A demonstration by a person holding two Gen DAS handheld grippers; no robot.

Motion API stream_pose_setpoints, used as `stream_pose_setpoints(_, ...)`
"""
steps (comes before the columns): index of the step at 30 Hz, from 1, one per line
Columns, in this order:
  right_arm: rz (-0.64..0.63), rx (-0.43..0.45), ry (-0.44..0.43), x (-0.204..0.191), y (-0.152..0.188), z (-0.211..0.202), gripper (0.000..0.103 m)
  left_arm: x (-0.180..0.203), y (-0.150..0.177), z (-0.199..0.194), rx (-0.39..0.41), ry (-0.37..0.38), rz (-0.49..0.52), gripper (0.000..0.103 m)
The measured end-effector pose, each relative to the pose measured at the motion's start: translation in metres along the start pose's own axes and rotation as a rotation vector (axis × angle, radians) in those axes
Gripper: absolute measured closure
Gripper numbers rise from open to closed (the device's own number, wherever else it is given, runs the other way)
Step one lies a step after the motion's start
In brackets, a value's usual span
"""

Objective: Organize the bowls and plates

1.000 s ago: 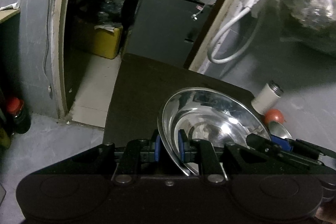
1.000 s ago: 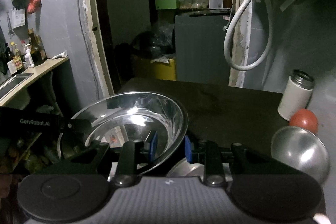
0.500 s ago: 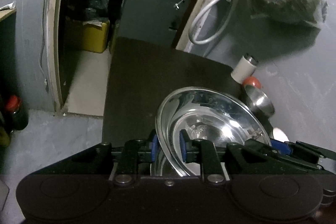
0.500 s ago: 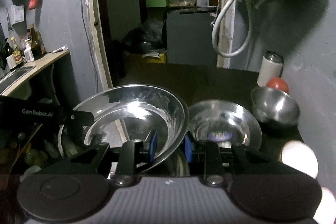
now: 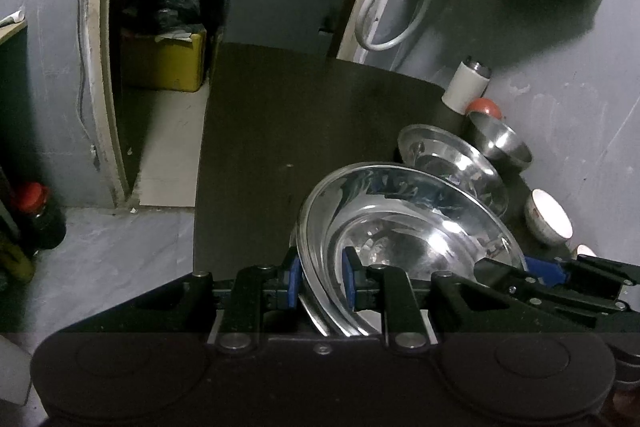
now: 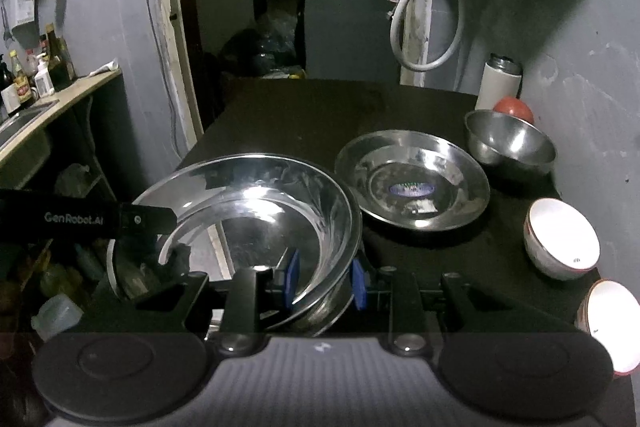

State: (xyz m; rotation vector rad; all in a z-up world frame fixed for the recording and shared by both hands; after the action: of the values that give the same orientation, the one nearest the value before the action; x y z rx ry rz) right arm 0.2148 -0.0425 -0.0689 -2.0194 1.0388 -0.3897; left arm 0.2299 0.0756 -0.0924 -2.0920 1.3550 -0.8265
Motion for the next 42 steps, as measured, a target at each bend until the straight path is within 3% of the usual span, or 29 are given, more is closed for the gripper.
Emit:
stream_pose_setpoints(20, -0.019, -0.035, -0.008, -0.003, 0.007, 0.014, 0.069, 0.005, 0.009, 0.007, -0.004, -0.062, 0.076, 0.080)
stream_pose_setpoints(42, -0.104, -0.076, 0.055, -0.012, 0.008, 0.016, 0.064, 0.014, 0.013, 0.011, -0.009, -0.121, 0.107, 0.075)
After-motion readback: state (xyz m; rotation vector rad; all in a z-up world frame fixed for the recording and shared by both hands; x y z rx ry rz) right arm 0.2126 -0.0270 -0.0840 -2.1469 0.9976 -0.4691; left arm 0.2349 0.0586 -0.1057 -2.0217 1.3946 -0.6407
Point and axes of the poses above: each gripper's, at about its wrist camera, not at the fingertips, and z roughly the way its jaws point, x to its right, y to its underside, the point moved 8 cm from there along z, roughly the way its jaws point, and after that the axes turned 4 degrees about -y, right-handed, at the moved point
